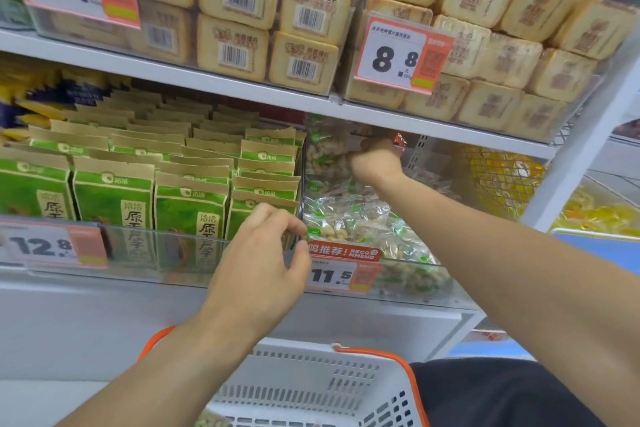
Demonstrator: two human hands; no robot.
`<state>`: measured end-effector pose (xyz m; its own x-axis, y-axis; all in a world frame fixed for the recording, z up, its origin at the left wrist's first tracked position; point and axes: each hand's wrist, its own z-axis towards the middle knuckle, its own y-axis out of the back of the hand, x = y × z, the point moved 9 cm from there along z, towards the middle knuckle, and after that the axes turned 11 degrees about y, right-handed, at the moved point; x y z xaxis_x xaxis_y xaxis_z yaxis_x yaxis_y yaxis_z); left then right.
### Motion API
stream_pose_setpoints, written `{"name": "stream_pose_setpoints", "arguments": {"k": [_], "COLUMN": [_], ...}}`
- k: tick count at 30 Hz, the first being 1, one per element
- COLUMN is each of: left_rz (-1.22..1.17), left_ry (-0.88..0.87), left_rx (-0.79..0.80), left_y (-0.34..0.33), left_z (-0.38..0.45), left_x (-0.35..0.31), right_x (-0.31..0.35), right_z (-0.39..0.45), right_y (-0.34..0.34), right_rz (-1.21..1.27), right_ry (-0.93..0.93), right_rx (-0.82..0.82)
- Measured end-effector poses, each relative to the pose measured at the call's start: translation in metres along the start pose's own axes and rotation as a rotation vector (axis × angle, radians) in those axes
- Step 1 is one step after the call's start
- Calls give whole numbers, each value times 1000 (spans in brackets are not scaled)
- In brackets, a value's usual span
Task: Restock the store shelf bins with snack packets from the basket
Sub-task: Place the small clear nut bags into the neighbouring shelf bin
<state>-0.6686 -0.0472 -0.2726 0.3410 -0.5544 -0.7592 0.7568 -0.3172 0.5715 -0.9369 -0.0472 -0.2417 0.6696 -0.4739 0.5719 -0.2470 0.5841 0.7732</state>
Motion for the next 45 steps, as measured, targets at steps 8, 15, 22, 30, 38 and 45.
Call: {"name": "stream_pose_setpoints", "arguments": {"k": [8,15,22,30,38,45], "left_rz": [-2,422,466,364,284,114], "left_ry": [-74,43,612,998,1119,1300], "left_rx": [134,742,886,1014,939,684], "left_y": [-20,-130,-222,-292,-290,-243], "left_z": [-18,-87,-185,-300,-310,-301], "left_x": [-6,71,229,276,291,314], "right_x": [12,-65,-209,-281,-306,-309], "right_z": [-124,-258,-333,-403,-380,-376], "right_y": [44,-61,-218,-283,-304,-312], "right_rz": [359,375,64,52,-35,-128], "right_ry": [226,92,-143,-257,-459,-557], "right_rx": [-65,407,915,1047,925,863]}}
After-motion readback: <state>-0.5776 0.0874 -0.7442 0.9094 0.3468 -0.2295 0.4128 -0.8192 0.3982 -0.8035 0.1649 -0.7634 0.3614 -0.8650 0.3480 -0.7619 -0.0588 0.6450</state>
